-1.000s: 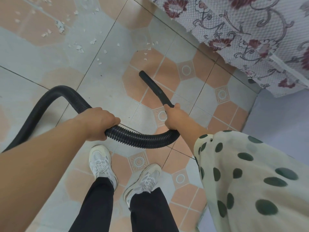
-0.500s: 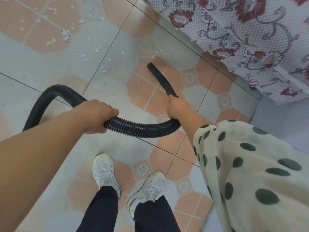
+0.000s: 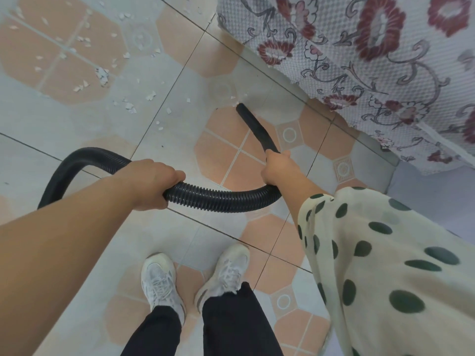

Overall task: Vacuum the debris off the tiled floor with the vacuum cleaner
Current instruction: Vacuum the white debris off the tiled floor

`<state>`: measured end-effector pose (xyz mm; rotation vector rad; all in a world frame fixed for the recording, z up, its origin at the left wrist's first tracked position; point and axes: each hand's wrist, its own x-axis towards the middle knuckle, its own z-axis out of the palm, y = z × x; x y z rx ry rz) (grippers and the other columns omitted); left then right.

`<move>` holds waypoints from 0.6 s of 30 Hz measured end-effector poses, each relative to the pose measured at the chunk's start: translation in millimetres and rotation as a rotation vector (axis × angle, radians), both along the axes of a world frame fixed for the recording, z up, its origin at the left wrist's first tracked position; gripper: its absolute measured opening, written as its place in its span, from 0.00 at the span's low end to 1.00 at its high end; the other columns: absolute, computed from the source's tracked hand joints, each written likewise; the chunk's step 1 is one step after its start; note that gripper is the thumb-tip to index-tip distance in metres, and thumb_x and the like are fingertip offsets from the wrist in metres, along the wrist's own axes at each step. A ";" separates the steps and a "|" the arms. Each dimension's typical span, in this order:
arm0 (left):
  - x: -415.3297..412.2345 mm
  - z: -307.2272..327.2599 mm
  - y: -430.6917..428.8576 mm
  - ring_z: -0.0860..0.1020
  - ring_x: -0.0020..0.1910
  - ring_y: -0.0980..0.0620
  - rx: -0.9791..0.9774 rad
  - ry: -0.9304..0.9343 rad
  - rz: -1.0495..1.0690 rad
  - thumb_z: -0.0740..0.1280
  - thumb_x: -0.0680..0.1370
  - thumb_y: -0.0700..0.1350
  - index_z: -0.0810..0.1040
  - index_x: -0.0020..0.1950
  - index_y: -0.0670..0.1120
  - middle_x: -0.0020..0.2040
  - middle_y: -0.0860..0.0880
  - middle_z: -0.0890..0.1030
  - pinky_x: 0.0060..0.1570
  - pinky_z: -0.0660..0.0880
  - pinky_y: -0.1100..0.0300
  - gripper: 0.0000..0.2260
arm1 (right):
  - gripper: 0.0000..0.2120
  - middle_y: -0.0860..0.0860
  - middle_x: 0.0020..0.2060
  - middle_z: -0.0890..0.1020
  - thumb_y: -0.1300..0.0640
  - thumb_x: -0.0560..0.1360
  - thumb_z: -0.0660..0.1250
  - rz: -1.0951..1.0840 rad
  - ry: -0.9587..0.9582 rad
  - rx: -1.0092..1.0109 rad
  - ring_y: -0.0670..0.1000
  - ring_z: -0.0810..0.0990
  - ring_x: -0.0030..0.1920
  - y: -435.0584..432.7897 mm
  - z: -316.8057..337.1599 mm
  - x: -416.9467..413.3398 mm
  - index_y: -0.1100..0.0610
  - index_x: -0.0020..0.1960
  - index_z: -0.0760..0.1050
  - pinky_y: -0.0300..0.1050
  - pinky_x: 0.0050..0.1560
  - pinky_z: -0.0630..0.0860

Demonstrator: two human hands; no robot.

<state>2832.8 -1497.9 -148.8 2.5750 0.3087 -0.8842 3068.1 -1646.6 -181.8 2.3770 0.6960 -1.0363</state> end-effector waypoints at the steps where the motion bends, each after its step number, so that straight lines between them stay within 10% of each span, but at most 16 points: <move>1: 2.1 -1.9 1.1 0.73 0.39 0.51 -0.008 0.004 0.012 0.64 0.71 0.45 0.65 0.44 0.53 0.40 0.54 0.74 0.31 0.62 0.60 0.08 | 0.24 0.62 0.63 0.64 0.63 0.76 0.60 0.026 0.002 0.005 0.58 0.75 0.44 4.4 -1.5 4.2 0.57 0.71 0.62 0.49 0.43 0.72; 10: 20.5 3.3 -14.4 0.74 0.40 0.52 -0.015 0.045 0.027 0.64 0.71 0.45 0.66 0.45 0.53 0.40 0.54 0.75 0.33 0.63 0.60 0.07 | 0.42 0.72 0.70 0.55 0.62 0.76 0.62 0.088 0.027 -0.129 0.67 0.68 0.66 -2.4 -16.9 19.3 0.59 0.79 0.37 0.54 0.61 0.73; 18: 42.5 4.2 -27.2 0.72 0.38 0.53 0.018 0.050 0.049 0.63 0.72 0.46 0.65 0.45 0.53 0.41 0.54 0.75 0.29 0.57 0.64 0.07 | 0.40 0.69 0.68 0.59 0.62 0.77 0.60 -0.055 0.086 -0.093 0.64 0.73 0.58 -16.2 -22.9 49.9 0.56 0.80 0.38 0.51 0.54 0.72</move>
